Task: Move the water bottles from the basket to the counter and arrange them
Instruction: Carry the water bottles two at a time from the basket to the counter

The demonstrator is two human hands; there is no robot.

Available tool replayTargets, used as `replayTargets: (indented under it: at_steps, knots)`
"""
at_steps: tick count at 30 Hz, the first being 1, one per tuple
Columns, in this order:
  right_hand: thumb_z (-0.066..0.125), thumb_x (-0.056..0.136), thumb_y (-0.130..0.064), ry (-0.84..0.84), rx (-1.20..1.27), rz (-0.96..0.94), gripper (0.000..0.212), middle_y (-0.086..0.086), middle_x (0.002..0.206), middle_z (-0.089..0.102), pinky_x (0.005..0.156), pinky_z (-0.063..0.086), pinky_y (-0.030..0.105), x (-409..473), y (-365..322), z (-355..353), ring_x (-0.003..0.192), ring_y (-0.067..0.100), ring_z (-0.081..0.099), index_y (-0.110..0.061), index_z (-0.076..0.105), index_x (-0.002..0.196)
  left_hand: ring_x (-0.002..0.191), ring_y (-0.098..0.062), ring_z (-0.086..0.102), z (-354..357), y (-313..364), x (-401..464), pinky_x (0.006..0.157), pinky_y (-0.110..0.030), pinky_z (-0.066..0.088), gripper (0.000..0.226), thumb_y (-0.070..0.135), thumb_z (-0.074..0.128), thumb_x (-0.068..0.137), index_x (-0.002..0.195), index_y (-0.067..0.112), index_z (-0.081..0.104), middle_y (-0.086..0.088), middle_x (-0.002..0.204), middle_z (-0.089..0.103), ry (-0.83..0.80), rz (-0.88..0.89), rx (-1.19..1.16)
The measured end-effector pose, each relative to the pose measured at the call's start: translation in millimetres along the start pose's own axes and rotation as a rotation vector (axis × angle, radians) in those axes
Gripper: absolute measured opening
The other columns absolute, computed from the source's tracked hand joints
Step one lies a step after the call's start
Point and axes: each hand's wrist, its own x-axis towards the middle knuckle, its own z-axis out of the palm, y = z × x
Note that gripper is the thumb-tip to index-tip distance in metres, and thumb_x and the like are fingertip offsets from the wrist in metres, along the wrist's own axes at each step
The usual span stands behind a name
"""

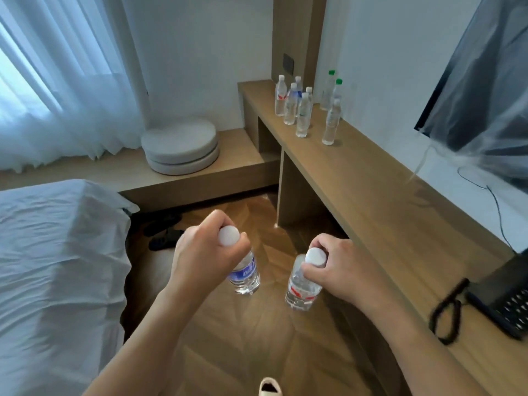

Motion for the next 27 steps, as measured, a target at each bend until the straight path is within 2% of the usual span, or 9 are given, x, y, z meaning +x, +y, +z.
replayTargets:
  at_steps: [5, 11, 16, 20, 24, 27]
  knots:
    - [0.069, 0.076, -0.046, 0.072, 0.064, 0.028, 0.026, -0.011, 0.081, 0.061, 0.068, 0.058, 0.036, 104, 4, -23, 0.075, 0.014, 0.06, -0.03, 0.056, 0.093, 0.063, -0.011, 0.06, 23, -9, 106, 0.055, -0.032, 0.049, 0.019, 0.034, 0.071, 0.076, 0.075, 0.025, 0.055, 0.009, 0.065, 0.06, 0.024, -0.022, -0.019]
    - [0.067, 0.076, -0.043, 0.084, 0.092, 0.098, 0.022, -0.009, 0.079, 0.063, 0.068, 0.058, 0.039, 240, 18, -31, 0.074, 0.014, 0.062, -0.029, 0.058, 0.089, 0.064, -0.011, 0.061, 74, -40, 234, 0.056, -0.036, 0.054, 0.017, 0.033, 0.071, 0.076, 0.075, 0.025, 0.056, 0.008, 0.065, 0.061, -0.04, -0.037, -0.032]
    - [0.065, 0.074, -0.049, 0.03, 0.114, 0.154, 0.023, -0.009, 0.081, 0.062, 0.068, 0.059, 0.036, 357, 20, -39, 0.076, 0.011, 0.061, -0.031, 0.055, 0.086, 0.065, -0.006, 0.062, 105, -63, 357, 0.053, -0.028, 0.052, 0.018, 0.034, 0.072, 0.078, 0.076, 0.028, 0.056, 0.009, 0.066, 0.062, -0.098, 0.009, -0.052]
    - [0.067, 0.072, -0.049, 0.066, 0.182, 0.224, 0.024, -0.01, 0.081, 0.06, 0.065, 0.058, 0.036, 438, 33, -57, 0.075, 0.011, 0.06, -0.033, 0.052, 0.083, 0.069, -0.009, 0.063, 135, -67, 457, 0.056, -0.027, 0.052, 0.018, 0.036, 0.072, 0.079, 0.082, 0.027, 0.056, 0.009, 0.072, 0.063, -0.134, 0.058, -0.075]
    - [0.07, 0.077, -0.042, 0.124, 0.218, 0.308, 0.022, -0.01, 0.081, 0.06, 0.055, 0.046, 0.027, 510, 52, -72, 0.072, 0.008, 0.058, -0.033, 0.051, 0.085, 0.07, -0.008, 0.062, 170, -70, 541, 0.054, -0.019, 0.043, 0.017, 0.032, 0.071, 0.08, 0.083, 0.024, 0.057, 0.009, 0.074, 0.063, -0.167, 0.049, -0.111]
    - [0.07, 0.08, -0.042, 0.177, 0.239, 0.348, 0.021, -0.01, 0.08, 0.061, 0.058, 0.052, 0.031, 575, 68, -78, 0.071, 0.008, 0.06, -0.033, 0.053, 0.086, 0.071, -0.006, 0.061, 202, -78, 604, 0.054, -0.015, 0.04, 0.016, 0.031, 0.071, 0.082, 0.083, 0.024, 0.057, 0.011, 0.075, 0.062, -0.162, 0.043, -0.119]
